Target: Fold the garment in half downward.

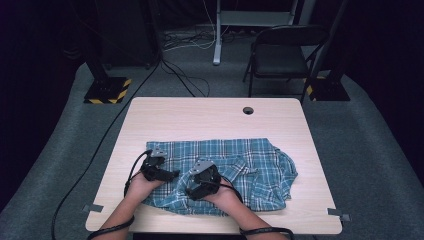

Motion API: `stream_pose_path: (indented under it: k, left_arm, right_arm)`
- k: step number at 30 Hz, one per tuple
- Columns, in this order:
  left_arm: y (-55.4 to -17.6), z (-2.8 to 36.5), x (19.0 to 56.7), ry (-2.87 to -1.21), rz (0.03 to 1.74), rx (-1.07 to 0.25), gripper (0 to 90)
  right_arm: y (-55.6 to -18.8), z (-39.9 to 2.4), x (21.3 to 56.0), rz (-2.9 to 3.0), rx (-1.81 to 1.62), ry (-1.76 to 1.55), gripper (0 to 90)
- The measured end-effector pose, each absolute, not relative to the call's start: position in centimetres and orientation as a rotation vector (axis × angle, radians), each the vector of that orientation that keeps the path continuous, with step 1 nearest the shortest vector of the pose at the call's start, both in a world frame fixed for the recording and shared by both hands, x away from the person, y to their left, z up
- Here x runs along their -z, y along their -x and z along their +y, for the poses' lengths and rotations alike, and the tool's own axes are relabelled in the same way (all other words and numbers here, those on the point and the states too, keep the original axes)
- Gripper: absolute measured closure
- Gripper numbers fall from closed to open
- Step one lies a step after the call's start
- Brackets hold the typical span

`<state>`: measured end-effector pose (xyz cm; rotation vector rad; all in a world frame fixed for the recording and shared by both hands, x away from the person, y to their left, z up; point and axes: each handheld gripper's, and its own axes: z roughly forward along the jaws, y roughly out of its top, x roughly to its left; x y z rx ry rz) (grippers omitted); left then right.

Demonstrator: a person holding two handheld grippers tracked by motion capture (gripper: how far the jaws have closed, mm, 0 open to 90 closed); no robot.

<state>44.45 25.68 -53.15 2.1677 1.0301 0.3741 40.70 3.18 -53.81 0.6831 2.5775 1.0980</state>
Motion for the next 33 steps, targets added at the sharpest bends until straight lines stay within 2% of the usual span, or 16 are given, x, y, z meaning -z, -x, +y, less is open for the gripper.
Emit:
stream_pose_path:
  k: [7,12,15,18,24,33]
  left_arm:
    - [-44.4,25.8,53.3,-2.154,1.022,-0.377,10.7]
    - [-44.7,25.7,53.1,-2.174,1.025,-0.362,10.4]
    - [-44.9,25.8,52.8,-2.194,1.030,-0.338,10.4]
    - [-44.9,25.9,52.6,-2.198,1.034,-0.315,10.4]
    - [-44.9,26.1,51.9,-2.170,1.017,-0.361,10.0]
    - [-45.4,26.7,51.6,-2.148,1.034,-0.363,10.4]
  right_arm:
    - [-40.6,3.0,54.0,2.559,-1.129,-0.676,9.8]
    - [-40.7,3.3,53.9,2.586,-1.102,-0.672,5.6]
    - [-40.7,3.4,53.6,2.578,-1.097,-0.668,6.9]
    - [-40.3,3.2,52.6,2.558,-1.137,-0.679,8.0]
    - [-39.6,1.4,50.0,2.522,-1.249,-0.707,7.5]
    - [-39.4,-0.1,50.1,2.508,-1.256,-0.777,7.4]
